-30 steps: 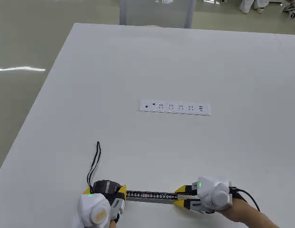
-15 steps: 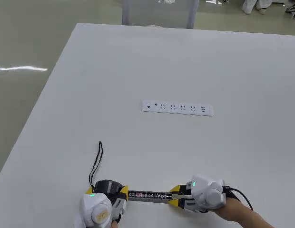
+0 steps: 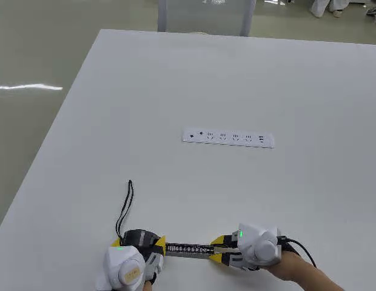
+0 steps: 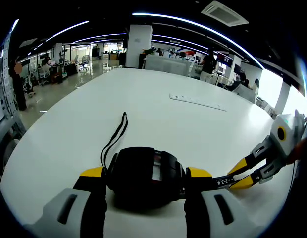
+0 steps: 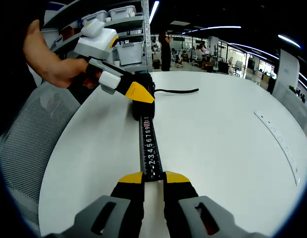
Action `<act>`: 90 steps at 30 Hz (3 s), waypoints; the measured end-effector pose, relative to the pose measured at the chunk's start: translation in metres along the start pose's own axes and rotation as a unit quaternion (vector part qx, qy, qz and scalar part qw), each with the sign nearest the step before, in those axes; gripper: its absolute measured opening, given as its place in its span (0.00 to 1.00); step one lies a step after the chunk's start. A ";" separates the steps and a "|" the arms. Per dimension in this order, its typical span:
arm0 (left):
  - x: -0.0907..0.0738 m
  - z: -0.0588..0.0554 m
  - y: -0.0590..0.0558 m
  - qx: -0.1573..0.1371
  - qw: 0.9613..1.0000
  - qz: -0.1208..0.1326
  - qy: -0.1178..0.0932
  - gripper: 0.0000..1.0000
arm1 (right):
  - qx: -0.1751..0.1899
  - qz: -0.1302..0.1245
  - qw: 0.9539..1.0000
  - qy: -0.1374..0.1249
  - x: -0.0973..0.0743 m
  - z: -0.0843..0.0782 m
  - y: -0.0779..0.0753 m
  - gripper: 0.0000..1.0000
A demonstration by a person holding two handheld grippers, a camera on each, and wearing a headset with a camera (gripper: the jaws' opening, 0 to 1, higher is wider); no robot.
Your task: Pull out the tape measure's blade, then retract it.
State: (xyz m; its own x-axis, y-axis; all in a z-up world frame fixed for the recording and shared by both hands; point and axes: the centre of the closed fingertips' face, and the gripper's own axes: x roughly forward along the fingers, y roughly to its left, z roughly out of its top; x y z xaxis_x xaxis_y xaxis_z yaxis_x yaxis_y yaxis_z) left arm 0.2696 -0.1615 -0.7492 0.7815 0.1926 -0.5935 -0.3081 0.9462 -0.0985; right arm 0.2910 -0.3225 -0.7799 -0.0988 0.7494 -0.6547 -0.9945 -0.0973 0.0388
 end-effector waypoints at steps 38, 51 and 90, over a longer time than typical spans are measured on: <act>0.000 0.001 0.000 -0.008 1.000 -0.007 0.000 0.61 | -0.012 0.015 1.000 -0.010 0.035 0.028 0.005 0.13; 0.000 0.000 0.001 -0.009 1.000 -0.008 -0.001 0.61 | -0.014 0.019 1.000 -0.014 0.048 0.040 0.008 0.13; 0.001 0.001 0.002 -0.015 1.000 -0.013 0.007 0.60 | -0.024 0.026 0.999 -0.023 0.077 0.064 0.014 0.13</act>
State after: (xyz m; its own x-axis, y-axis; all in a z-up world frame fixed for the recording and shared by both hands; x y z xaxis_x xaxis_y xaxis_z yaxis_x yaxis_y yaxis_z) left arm 0.2699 -0.1590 -0.7490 0.7823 0.1638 -0.6010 -0.3038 0.9426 -0.1385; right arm 0.2671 -0.2241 -0.7816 -0.1525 0.7719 -0.6172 -0.9853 -0.1676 0.0339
